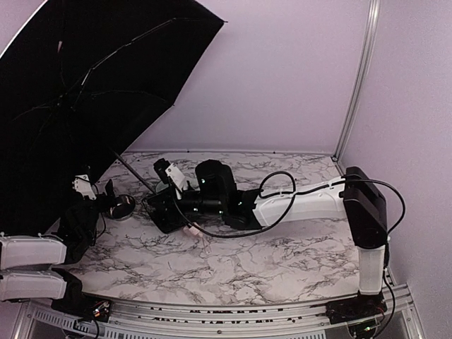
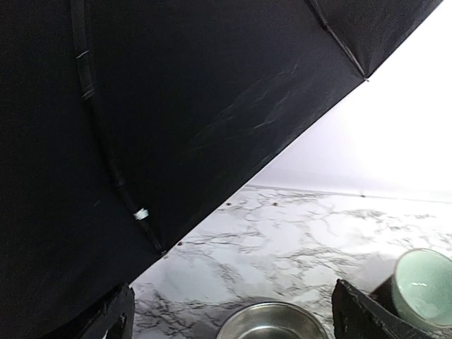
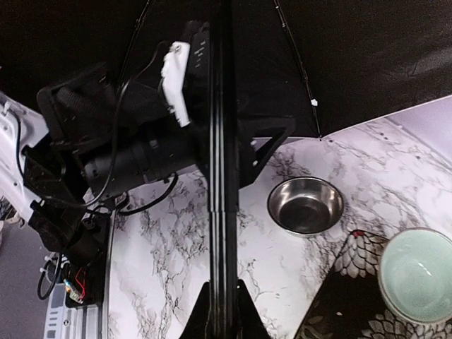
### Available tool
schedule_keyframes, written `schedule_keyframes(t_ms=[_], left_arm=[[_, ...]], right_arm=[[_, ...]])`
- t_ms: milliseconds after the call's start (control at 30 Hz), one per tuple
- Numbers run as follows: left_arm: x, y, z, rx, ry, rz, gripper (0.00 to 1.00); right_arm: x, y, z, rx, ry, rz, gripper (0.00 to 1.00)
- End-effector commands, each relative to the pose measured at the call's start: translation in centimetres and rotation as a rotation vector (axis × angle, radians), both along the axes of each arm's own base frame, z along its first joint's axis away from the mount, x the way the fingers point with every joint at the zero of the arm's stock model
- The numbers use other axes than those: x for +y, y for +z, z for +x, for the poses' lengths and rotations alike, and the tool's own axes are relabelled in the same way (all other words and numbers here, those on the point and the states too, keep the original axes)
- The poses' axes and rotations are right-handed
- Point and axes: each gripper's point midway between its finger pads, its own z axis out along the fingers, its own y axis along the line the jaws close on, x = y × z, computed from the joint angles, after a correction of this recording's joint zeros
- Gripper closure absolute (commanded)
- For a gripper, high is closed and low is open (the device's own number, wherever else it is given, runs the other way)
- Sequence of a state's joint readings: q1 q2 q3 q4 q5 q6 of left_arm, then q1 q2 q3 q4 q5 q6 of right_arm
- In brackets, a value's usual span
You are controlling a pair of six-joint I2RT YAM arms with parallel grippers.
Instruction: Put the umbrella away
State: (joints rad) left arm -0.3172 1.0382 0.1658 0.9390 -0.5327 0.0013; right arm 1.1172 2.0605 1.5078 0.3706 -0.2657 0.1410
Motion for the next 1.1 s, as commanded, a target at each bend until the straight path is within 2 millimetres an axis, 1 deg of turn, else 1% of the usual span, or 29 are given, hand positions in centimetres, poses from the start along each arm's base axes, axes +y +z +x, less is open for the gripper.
schedule_keyframes(t_ms=[0,100,167,233,333,400,433,467,500,533,567,667,733,800,900,1000,1033,1067], left_arm=[[-2.8,1.8,0.3,0.003,-0.069,0.047,0.03],[-6.2,3.9,0.1,-0.013,-0.187,0.034,0.08],[-9.4,6.1,-0.2,-0.038,-0.315,0.003,0.11],[-12.4,8.4,-0.8,-0.072,-0.445,-0.063,0.14],[-16.5,11.8,-1.6,-0.113,-0.626,-0.179,0.16],[-18.9,13.6,-1.9,-0.123,-0.720,-0.243,0.15],[-19.9,14.3,-1.7,-0.120,-0.758,-0.269,0.14],[-21.8,15.5,-2.0,-0.123,-0.826,-0.298,0.13],[-23.2,16.1,-2.0,-0.114,-0.869,-0.330,0.13],[-24.3,15.9,-1.7,-0.092,-0.896,-0.351,0.12],[-25.4,16.2,-1.0,-0.080,-0.914,-0.374,0.11],[-28.0,16.6,-0.4,-0.061,-0.976,-0.410,0.11],[-29.4,16.2,-0.2,-0.049,-0.999,-0.410,0.12],[-30.1,15.8,0.1,-0.043,-1.004,-0.428,0.14],[-30.9,15.5,0.2,-0.049,-1.025,-0.460,0.26],[-31.8,15.7,-0.3,-0.069,-1.064,-0.472,0.44],[-32.0,15.8,-0.4,-0.078,-1.071,-0.472,0.48],[-32.1,15.9,-0.3,-0.083,-1.075,-0.474,0.51]], right_arm=[[-3.6,10.2,4.7,-0.101,-0.223,0.288,1.00],[-5.5,11.0,6.5,-0.138,-0.356,0.277,1.00],[-7.6,11.6,8.0,-0.157,-0.500,0.272,1.00],[-9.2,11.6,8.6,-0.185,-0.605,0.258,1.00],[-10.6,11.4,8.4,-0.268,-0.723,0.214,1.00],[-10.9,11.1,7.9,-0.312,-0.775,0.181,1.00],[-11.2,11.2,7.6,-0.327,-0.796,0.176,1.00],[-11.4,11.1,7.4,-0.334,-0.809,0.174,1.00],[-11.7,11.0,7.2,-0.333,-0.822,0.177,1.00],[-12.0,10.9,7.1,-0.327,-0.834,0.183,1.00],[-12.4,10.5,7.1,-0.318,-0.847,0.182,1.00],[-13.3,10.0,6.9,-0.281,-0.876,0.197,1.00],[-13.9,10.0,6.5,-0.269,-0.885,0.217,1.00],[-14.4,10.2,6.3,-0.263,-0.900,0.237,1.00],[-14.7,10.0,6.0,-0.263,-0.905,0.242,1.00],[-15.0,9.9,5.9,-0.266,-0.913,0.245,1.00],[-15.1,9.9,5.9,-0.267,-0.915,0.246,1.00],[-15.2,9.8,5.9,-0.267,-0.916,0.245,1.00]])
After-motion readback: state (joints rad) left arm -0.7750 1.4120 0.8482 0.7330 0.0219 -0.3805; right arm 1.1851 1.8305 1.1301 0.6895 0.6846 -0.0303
